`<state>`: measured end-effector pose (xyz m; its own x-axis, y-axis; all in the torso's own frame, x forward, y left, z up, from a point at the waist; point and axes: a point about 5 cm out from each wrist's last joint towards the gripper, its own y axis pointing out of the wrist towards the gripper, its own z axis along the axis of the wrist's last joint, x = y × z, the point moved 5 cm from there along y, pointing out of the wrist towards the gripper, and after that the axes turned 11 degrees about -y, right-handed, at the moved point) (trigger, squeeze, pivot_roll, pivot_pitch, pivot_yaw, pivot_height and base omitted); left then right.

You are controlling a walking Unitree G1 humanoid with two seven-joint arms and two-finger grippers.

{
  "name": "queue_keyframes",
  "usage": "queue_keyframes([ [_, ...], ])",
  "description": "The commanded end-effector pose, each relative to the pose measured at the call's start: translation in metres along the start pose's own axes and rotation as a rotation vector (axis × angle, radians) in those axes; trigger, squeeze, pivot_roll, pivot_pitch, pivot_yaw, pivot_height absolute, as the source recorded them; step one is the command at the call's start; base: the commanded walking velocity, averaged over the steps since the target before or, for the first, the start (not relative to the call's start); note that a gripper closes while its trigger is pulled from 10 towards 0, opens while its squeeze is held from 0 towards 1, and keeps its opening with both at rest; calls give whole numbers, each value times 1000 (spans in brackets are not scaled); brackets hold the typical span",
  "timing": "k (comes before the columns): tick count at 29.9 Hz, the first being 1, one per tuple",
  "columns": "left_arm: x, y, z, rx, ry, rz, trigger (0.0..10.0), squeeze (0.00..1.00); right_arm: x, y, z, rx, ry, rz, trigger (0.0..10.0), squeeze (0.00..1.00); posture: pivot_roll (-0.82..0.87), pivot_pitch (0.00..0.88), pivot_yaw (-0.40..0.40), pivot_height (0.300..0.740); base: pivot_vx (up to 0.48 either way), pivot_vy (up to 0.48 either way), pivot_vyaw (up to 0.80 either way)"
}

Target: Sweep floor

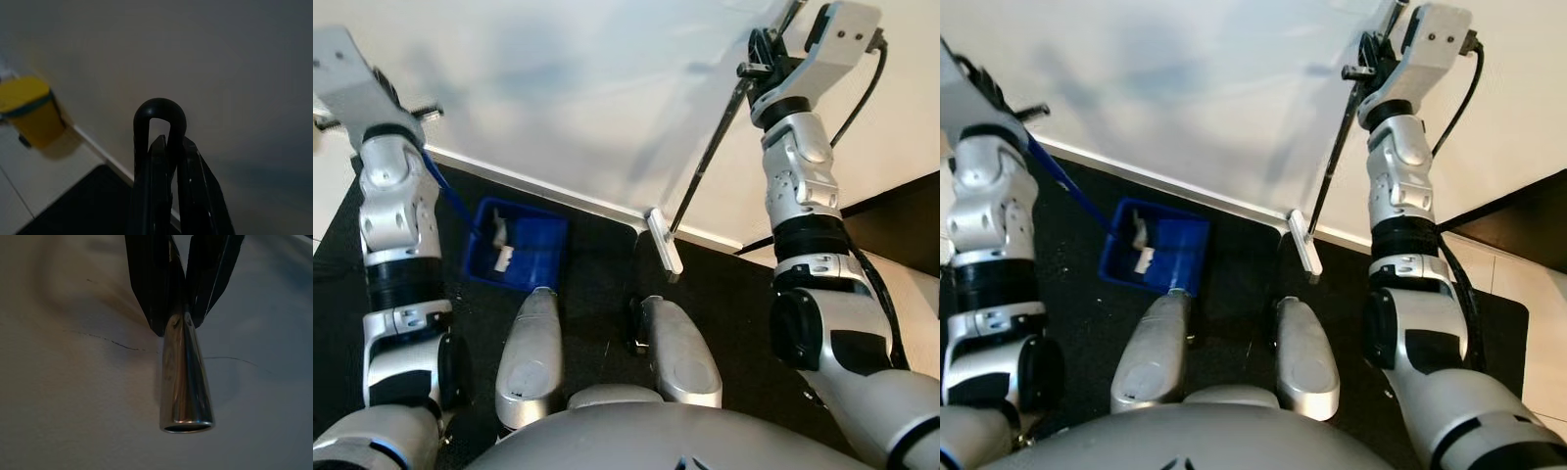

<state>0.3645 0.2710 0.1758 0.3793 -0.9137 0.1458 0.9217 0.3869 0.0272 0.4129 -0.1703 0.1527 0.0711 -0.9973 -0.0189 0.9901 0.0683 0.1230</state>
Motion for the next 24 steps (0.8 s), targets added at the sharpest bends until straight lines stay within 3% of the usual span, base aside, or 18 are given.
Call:
queue_keyframes([
  [1,3,2,19,30,50,-28,10000,0,1,4,12,55,-13,-11,10000,0,140,0,-75,740,0,0,0],
  [7,5,-1,35,20,24,-91,10000,0,1,4,11,68,-13,-13,10000,0,143,0,-58,740,0,0,0],
  [10,5,0,35,17,23,-90,10000,0,1,3,12,71,-12,-12,10000,0,143,0,-58,740,0,0,0],
  [14,6,2,27,-11,-46,-42,10000,0,-9,1,18,125,10,13,10000,0,139,0,-53,740,0,0,0],
  [24,6,2,25,-31,-62,-29,10000,0,-14,2,14,114,-6,27,10000,0,139,0,-52,740,0,0,0],
])
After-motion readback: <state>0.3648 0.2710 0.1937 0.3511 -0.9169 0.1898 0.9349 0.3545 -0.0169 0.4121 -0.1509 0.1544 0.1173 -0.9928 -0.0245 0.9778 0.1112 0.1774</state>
